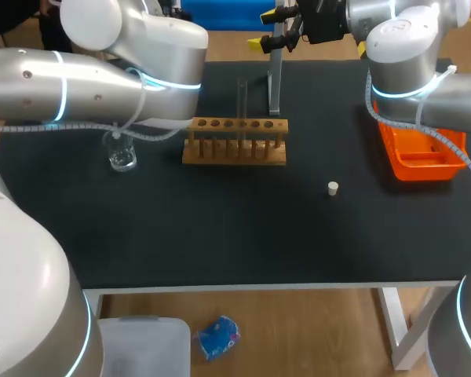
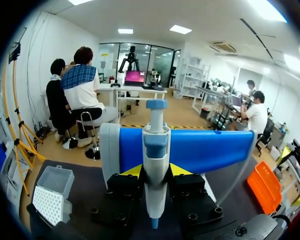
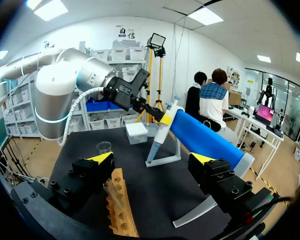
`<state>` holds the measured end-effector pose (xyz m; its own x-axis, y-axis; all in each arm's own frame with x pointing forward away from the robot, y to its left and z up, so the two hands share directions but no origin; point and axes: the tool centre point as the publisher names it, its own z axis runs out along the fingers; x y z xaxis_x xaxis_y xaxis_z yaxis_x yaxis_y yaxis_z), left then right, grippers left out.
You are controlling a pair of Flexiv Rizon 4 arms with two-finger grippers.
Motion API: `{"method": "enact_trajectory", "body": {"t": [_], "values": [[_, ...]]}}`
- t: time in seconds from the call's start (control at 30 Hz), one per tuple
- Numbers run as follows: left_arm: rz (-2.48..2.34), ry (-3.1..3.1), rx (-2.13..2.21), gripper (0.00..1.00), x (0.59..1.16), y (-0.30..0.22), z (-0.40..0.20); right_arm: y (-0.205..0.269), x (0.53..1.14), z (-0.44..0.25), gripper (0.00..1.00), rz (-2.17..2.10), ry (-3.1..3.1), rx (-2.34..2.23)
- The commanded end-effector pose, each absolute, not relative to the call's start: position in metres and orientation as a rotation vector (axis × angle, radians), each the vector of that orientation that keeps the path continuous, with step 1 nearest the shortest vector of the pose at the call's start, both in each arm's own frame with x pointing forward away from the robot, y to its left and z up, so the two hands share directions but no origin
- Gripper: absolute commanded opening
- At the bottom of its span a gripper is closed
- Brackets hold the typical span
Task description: Invert the test tube, pick up the pipette, mount the tip to pipette, aspirate from beaker and dispense into the tube, eject the tip, return the pipette, and cap with the stopper.
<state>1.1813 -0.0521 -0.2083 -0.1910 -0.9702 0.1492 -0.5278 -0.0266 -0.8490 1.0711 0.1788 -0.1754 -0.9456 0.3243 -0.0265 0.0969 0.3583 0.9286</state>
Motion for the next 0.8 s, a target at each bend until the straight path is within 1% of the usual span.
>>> {"method": "enact_trajectory", "body": {"t": [0.03,0.13,0.17,0.2,0.23,0.27,0.8], "values": [[-1.131,1.759,-1.575,0.0,1.1855,-0.0532,-0.2095,0.1779,1.0713,-0.1747,1.0,1.626,2.418,0.379],[-1.134,1.763,-1.573,0.0,1.1856,-0.0544,-0.2104,0.1779,1.0713,-0.1747,1.0,1.626,2.418,0.379],[-1.138,1.764,-1.572,0.18,1.1858,-0.055,-0.2106,0.1779,1.0713,-0.1747,1.0,1.626,2.418,0.379],[-1.141,1.764,-1.57,0.42,1.1861,-0.0557,-0.2107,0.1779,1.0713,-0.1747,1.0,1.626,2.418,0.379],[-1.144,1.765,-1.567,0.78,1.1863,-0.0563,-0.2107,0.1779,1.0713,-0.1747,1.0,1.626,2.418,0.379],[-1.15,1.768,-1.562,1.0,1.1866,-0.0569,-0.2107,0.1779,1.0713,-0.1747,1.0,1.626,2.418,0.379],[-1.216,1.744,-1.541,1.0,1.1831,-0.0609,-0.208,0.1779,1.0713,-0.1747,1.0,1.626,2.418,0.379]]}}
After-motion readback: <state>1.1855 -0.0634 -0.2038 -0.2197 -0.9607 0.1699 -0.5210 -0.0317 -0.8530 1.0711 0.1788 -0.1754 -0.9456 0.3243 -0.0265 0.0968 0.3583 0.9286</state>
